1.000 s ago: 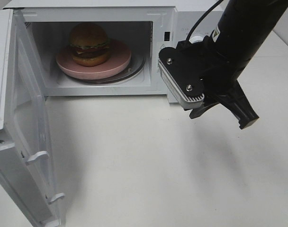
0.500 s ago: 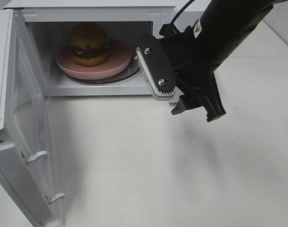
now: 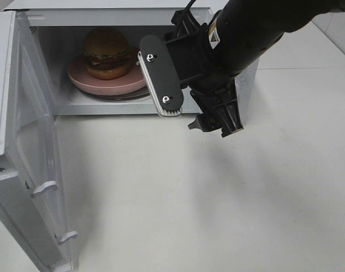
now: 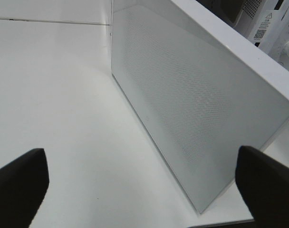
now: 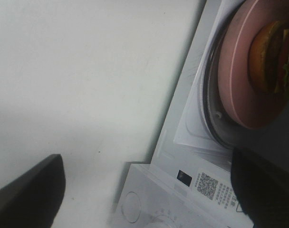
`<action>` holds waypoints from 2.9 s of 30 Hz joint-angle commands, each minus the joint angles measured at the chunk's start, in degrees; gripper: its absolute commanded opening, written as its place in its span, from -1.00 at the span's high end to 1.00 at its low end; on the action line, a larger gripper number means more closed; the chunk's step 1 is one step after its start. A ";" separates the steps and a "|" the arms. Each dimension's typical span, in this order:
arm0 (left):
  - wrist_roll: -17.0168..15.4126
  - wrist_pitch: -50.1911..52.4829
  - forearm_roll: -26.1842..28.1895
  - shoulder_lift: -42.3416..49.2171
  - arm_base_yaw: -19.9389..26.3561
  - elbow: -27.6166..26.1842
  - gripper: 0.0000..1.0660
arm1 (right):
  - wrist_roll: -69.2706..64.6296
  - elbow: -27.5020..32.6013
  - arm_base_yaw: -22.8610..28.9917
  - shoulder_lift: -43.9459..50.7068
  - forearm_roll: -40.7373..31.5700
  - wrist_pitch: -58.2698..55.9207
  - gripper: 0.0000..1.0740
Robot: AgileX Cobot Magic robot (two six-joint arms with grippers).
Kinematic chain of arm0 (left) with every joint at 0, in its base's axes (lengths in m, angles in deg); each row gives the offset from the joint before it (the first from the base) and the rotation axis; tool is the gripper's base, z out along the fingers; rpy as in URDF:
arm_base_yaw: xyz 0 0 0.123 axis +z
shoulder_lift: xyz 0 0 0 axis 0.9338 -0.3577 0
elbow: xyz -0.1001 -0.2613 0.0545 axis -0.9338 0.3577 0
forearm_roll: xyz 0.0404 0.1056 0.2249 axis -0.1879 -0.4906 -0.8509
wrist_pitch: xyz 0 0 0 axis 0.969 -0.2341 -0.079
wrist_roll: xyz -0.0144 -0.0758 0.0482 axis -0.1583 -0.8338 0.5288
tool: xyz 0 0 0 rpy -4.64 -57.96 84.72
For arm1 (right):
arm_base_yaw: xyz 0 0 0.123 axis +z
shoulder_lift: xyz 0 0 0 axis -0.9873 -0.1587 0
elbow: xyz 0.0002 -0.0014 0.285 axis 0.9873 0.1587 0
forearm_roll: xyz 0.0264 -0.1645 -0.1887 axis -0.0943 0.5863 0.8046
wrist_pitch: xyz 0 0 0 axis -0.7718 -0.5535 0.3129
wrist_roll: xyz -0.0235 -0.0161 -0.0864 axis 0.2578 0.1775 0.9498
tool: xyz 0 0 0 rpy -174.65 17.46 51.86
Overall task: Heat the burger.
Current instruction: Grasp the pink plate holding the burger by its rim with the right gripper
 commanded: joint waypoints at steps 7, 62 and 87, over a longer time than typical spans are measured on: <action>-0.40 0.52 0.46 1.03 0.17 0.06 -0.87 | -2.41 -3.67 0.34 -5.16 0.69 2.23 -0.64; -0.40 0.46 0.11 1.03 0.17 0.06 -0.87 | -5.21 -40.05 -1.20 -40.22 0.92 6.36 -0.55; -0.40 0.29 -1.03 1.03 0.17 0.06 -0.87 | -4.47 -44.92 -3.84 -45.55 -1.66 10.54 -0.50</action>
